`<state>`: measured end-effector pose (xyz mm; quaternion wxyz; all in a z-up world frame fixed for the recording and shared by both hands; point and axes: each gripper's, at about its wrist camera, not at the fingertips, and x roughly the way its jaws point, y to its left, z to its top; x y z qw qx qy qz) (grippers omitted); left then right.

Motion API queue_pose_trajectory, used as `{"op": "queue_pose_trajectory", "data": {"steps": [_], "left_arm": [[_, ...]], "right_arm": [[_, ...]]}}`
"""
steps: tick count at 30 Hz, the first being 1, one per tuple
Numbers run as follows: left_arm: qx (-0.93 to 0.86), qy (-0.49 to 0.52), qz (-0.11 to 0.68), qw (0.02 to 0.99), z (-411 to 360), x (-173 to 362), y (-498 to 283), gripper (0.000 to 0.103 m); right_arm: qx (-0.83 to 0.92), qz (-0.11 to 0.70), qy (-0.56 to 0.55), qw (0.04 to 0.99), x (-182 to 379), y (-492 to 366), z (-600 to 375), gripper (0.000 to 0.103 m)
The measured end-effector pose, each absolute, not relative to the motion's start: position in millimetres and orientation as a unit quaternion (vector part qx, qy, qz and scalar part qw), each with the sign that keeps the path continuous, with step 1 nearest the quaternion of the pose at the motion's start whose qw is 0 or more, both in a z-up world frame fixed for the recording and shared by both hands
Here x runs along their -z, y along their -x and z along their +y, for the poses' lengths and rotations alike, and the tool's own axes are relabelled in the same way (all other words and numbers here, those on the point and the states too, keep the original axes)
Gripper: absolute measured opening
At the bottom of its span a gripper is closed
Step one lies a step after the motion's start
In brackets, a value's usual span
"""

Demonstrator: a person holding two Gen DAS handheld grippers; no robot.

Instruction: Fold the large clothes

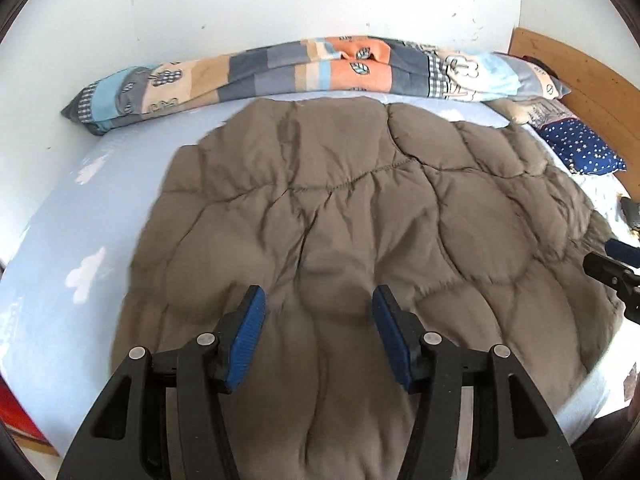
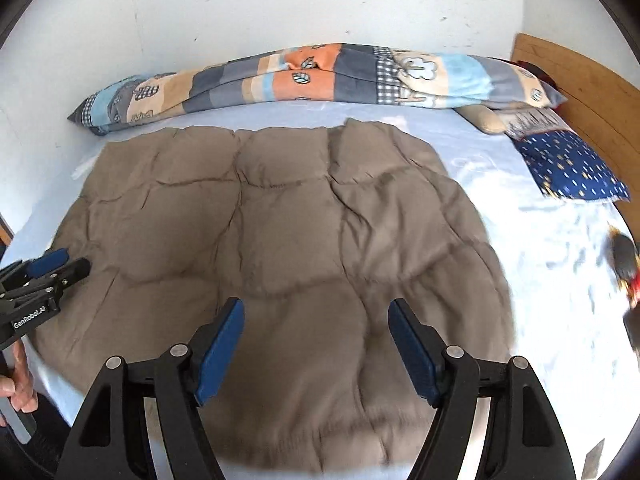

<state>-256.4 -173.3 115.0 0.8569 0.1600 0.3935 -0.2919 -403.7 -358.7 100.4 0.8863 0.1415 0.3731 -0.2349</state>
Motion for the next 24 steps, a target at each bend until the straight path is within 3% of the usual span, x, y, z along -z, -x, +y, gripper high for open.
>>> {"op": "queue_pose_trajectory", "data": {"steps": [6,15,22,24], "left_arm": [[0.252,-0.139,0.413,0.864,-133.0,-115.7,279.0,0.056],[0.241,-0.157,0.46,0.84,-140.8,-82.0,266.0,0.063],[0.228,-0.158,0.408,0.87,-138.4,-106.3,290.8,0.062],[0.233,-0.15,0.394,0.876,-135.8,-117.4,300.8,0.068]], "right_arm": [[0.257,0.389,-0.139,0.874,-90.3,427.5,-351.7,0.078],[0.252,0.464,-0.141,0.837,-45.8,409.7,-359.8,0.082],[0.264,0.419,-0.135,0.858,-74.5,425.0,-349.5,0.082],[0.267,0.391,-0.134,0.87,-88.3,433.6,-339.5,0.082]]}}
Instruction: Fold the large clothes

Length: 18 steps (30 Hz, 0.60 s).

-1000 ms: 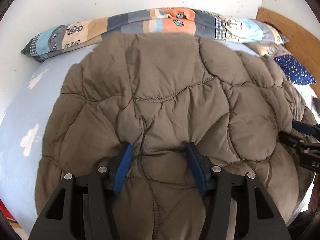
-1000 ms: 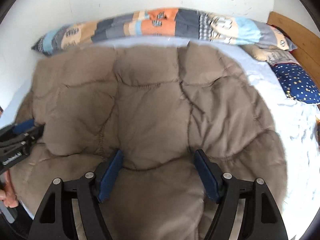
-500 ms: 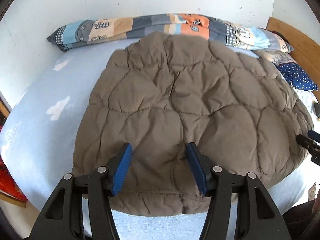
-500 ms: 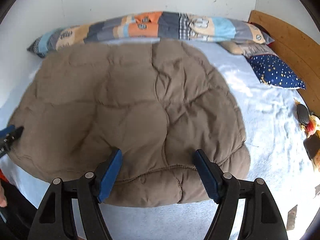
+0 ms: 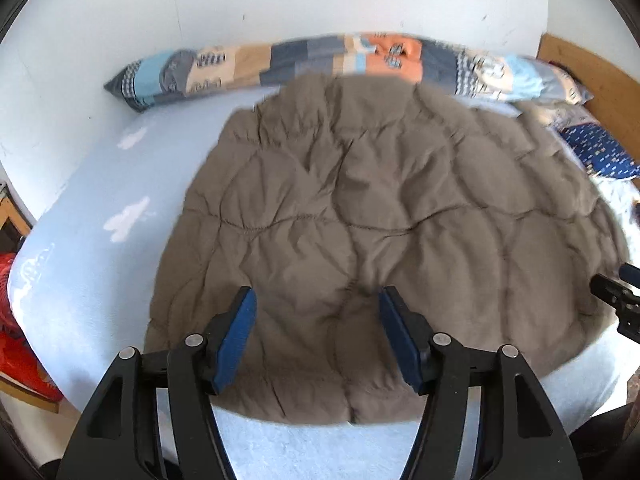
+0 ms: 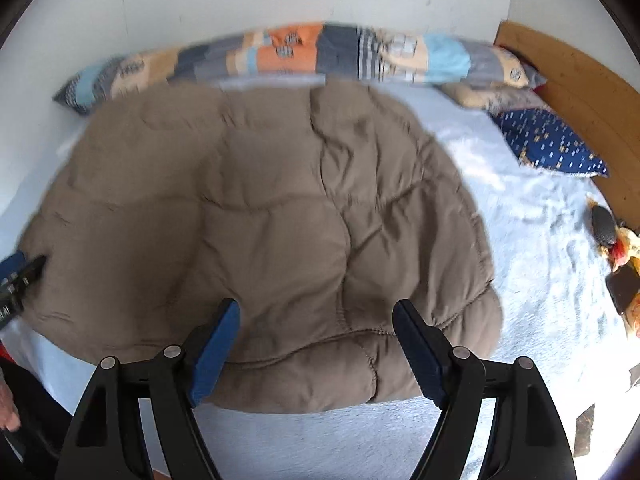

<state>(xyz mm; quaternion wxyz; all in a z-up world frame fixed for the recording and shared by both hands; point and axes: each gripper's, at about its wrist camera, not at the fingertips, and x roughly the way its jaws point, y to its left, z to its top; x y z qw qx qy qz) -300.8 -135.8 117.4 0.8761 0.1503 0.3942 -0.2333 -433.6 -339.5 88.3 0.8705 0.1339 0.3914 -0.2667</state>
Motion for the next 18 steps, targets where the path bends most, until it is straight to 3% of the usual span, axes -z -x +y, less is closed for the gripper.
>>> {"op": "queue_pose_trajectory", "data": {"steps": [2,5,8,10,12,18], "left_arm": [[0.236,-0.14,0.375,0.885,-130.2,-130.0,316.1,0.076],[0.243,-0.135,0.354,0.893,-122.4,-144.5,336.7,0.08],[0.243,-0.132,0.346,0.897,-115.4,-154.7,353.0,0.092],[0.24,-0.127,0.341,0.9,-109.4,-160.7,362.8,0.094],[0.234,-0.125,0.329,0.906,-105.7,-166.5,367.5,0.102],[0.199,-0.155,0.333,0.909,-116.3,-165.7,362.9,0.103]], "right_arm": [[0.258,0.362,-0.137,0.885,-102.4,443.2,-326.6,0.082],[0.25,0.333,-0.13,0.9,-114.7,458.3,-305.8,0.083],[0.239,0.319,-0.125,0.909,-122.0,469.0,-278.1,0.084],[0.237,0.311,-0.118,0.913,-123.7,479.3,-262.4,0.088],[0.237,0.303,-0.112,0.916,-124.4,484.9,-255.5,0.09],[0.237,0.314,-0.108,0.913,-120.1,474.8,-256.0,0.093]]}}
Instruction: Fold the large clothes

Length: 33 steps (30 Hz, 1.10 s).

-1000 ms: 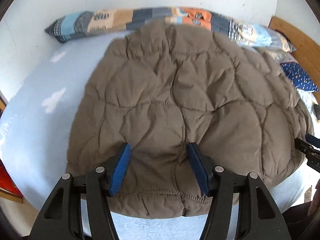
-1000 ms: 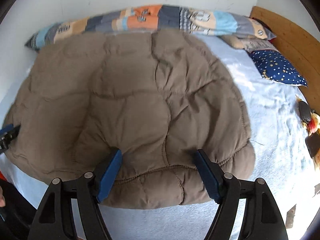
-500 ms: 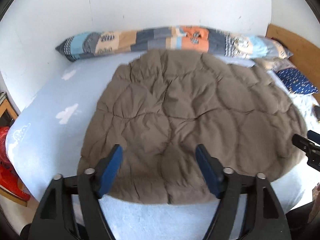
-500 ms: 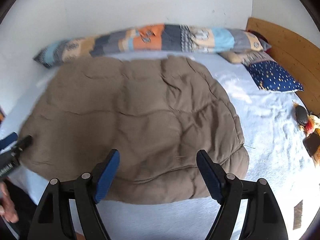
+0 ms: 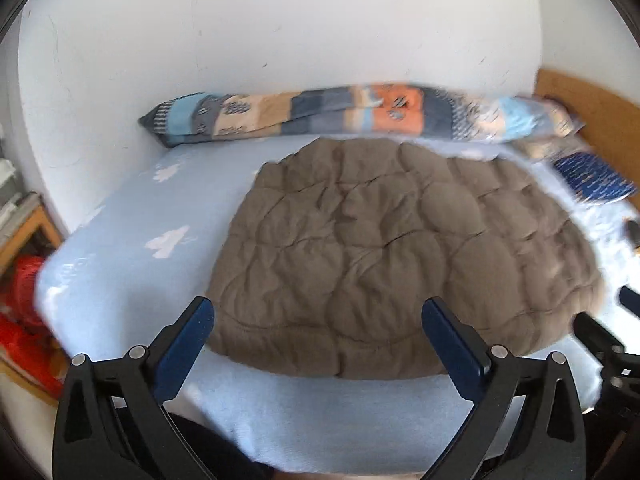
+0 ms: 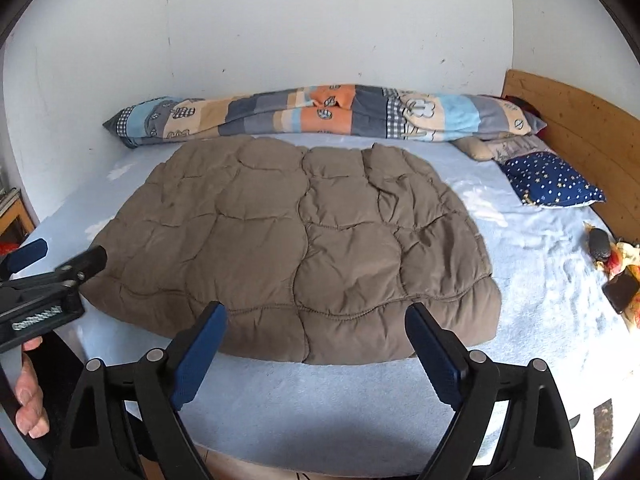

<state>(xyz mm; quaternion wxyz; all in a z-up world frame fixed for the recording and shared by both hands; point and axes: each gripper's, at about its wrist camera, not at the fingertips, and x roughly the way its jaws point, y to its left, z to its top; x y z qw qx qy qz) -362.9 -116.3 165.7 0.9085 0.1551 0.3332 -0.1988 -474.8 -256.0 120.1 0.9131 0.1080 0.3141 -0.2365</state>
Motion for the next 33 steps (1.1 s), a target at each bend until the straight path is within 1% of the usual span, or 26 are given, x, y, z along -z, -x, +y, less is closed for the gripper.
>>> {"op": "queue_pose_trajectory", "data": {"steps": [2,4,7,12,17,33], "left_arm": [[0.195,-0.173,0.345,0.902,-123.5,-162.7,358.7,0.103],[0.198,-0.17,0.345,0.902,-124.3,-163.1,358.6,0.103],[0.181,-0.154,0.328,0.914,-123.6,-171.3,360.3,0.103],[0.169,-0.18,0.298,0.922,-130.7,-177.2,366.0,0.103],[0.161,-0.189,0.293,0.923,-132.0,-178.6,367.2,0.103],[0.176,-0.171,0.307,0.92,-126.4,-180.9,363.8,0.103]], "right_arm": [[0.238,0.318,-0.109,0.911,-117.6,473.0,-257.8,0.093],[0.235,0.32,-0.109,0.911,-116.9,470.9,-257.1,0.093],[0.238,0.315,-0.096,0.914,-119.0,470.3,-252.9,0.093],[0.247,0.298,-0.08,0.919,-125.6,473.7,-250.4,0.093],[0.247,0.289,-0.073,0.922,-128.7,474.5,-247.8,0.093],[0.243,0.285,-0.071,0.924,-129.1,474.8,-246.0,0.093]]}}
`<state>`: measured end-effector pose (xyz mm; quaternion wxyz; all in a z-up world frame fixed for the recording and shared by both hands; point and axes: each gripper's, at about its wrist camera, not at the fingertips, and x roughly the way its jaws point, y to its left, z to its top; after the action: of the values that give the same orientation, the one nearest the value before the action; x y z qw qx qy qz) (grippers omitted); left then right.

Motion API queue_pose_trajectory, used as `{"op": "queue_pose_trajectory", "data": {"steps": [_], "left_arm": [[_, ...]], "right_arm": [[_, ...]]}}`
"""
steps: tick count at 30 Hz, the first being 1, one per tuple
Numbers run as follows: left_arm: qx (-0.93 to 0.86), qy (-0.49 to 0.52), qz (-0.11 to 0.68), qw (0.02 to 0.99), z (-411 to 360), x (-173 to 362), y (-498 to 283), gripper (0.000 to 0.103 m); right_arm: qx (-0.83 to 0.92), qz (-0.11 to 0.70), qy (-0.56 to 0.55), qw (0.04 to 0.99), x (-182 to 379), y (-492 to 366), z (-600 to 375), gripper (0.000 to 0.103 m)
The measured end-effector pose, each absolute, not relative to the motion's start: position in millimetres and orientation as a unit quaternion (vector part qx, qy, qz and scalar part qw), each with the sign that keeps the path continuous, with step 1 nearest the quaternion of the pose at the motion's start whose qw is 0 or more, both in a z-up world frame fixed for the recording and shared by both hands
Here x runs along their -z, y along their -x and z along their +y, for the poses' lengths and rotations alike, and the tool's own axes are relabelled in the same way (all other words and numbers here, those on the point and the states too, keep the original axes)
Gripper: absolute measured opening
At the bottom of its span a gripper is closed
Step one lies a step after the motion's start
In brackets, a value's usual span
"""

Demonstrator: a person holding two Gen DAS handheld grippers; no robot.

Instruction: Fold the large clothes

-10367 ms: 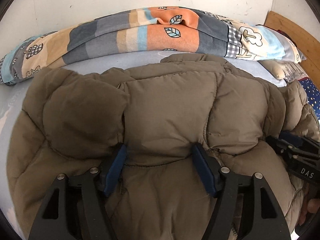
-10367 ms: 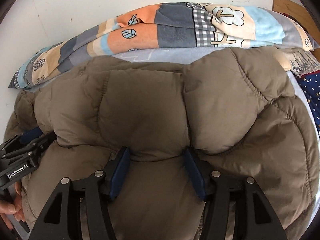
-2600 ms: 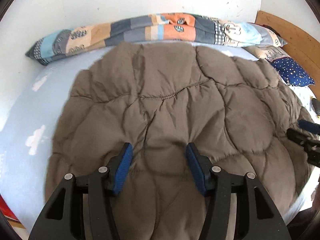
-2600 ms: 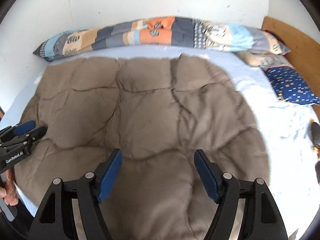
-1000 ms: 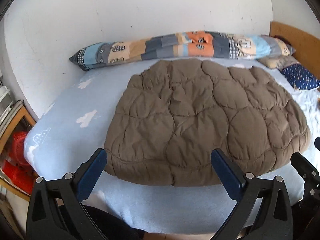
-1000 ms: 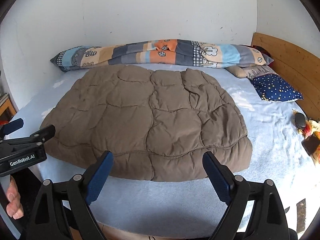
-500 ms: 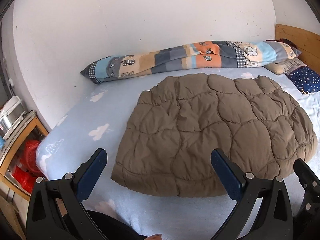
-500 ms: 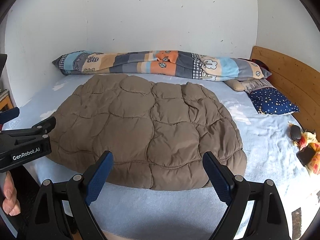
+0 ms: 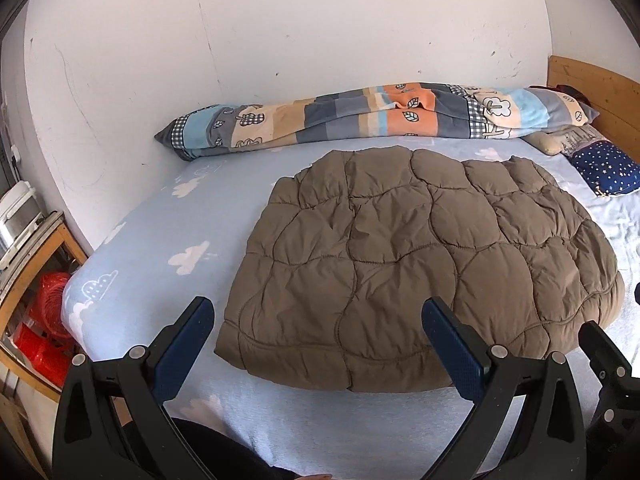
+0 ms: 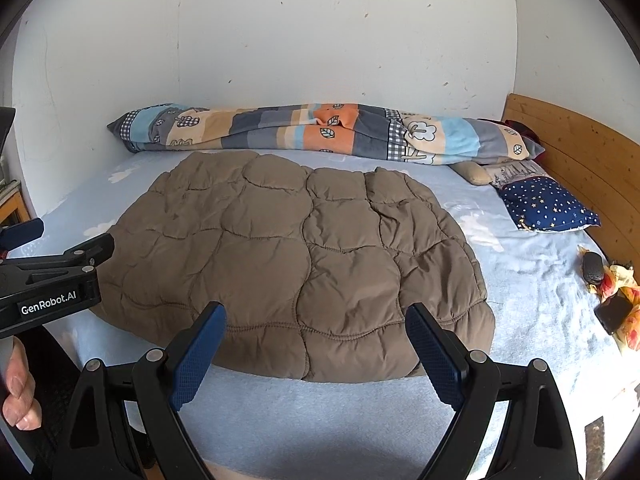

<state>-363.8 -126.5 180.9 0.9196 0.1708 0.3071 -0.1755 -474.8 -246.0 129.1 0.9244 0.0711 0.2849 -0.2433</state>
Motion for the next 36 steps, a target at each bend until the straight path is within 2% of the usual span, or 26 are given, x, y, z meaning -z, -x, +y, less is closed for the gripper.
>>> {"op": "queue_pose_trajectory", "data": {"steps": [36], "left_arm": [[0.185,-0.178,0.313,0.915,-128.0,-177.8,365.0,0.103]], "right_arm": [[0.245,0.297,-0.07,0.92,-126.5,472.5,-245.5,0.093]]}}
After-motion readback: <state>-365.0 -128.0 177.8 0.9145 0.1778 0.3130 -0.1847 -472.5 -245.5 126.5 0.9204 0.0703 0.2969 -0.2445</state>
